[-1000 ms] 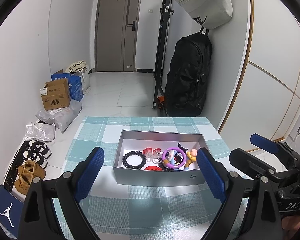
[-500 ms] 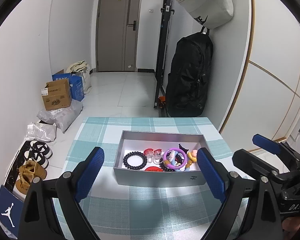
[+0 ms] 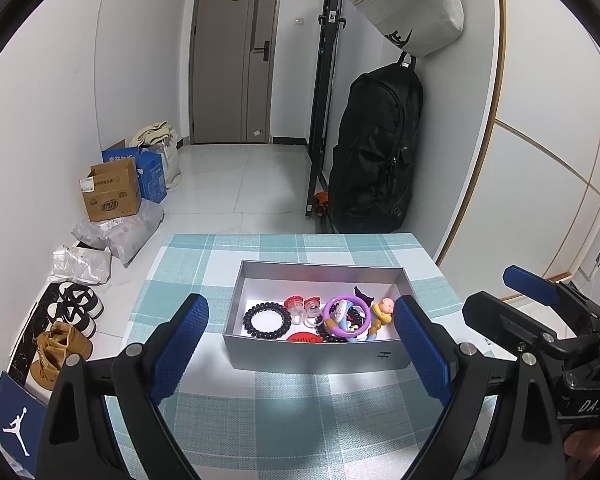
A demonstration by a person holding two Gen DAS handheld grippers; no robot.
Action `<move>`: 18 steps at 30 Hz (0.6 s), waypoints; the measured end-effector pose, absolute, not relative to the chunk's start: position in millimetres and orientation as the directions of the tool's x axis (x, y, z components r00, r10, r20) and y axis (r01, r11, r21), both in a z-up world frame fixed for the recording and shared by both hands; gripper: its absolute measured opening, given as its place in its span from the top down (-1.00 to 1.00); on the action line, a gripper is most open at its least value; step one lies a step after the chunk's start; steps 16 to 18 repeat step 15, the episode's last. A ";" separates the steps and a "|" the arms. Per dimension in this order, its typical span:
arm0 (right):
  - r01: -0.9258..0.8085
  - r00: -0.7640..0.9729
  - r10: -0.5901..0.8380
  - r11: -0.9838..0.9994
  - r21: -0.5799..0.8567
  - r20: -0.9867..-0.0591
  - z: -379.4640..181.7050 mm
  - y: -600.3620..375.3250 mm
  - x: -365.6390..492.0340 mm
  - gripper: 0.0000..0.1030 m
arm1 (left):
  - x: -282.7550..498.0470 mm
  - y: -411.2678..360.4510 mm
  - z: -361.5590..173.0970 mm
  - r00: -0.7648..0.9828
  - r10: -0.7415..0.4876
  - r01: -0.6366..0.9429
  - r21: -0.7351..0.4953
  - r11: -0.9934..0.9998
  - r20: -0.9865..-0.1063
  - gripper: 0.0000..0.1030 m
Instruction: Organize jewelry
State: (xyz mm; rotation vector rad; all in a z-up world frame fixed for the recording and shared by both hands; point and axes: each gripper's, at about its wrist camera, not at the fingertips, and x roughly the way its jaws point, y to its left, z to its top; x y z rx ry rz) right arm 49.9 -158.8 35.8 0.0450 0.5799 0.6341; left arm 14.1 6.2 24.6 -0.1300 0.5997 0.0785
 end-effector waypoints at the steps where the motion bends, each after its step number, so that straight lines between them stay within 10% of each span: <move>1: -0.547 0.653 0.571 0.810 0.211 -0.498 35.9 -158.4 49.8 -1.00 | 14.5 6.0 24.6 0.822 0.034 -0.110 -0.099 0.989 -0.568 -0.77; 18: -0.551 0.652 0.572 0.808 0.208 -0.497 36.0 -159.7 50.4 -1.00 | 14.4 4.4 22.7 0.825 0.037 -0.107 -0.091 0.990 -0.564 -0.77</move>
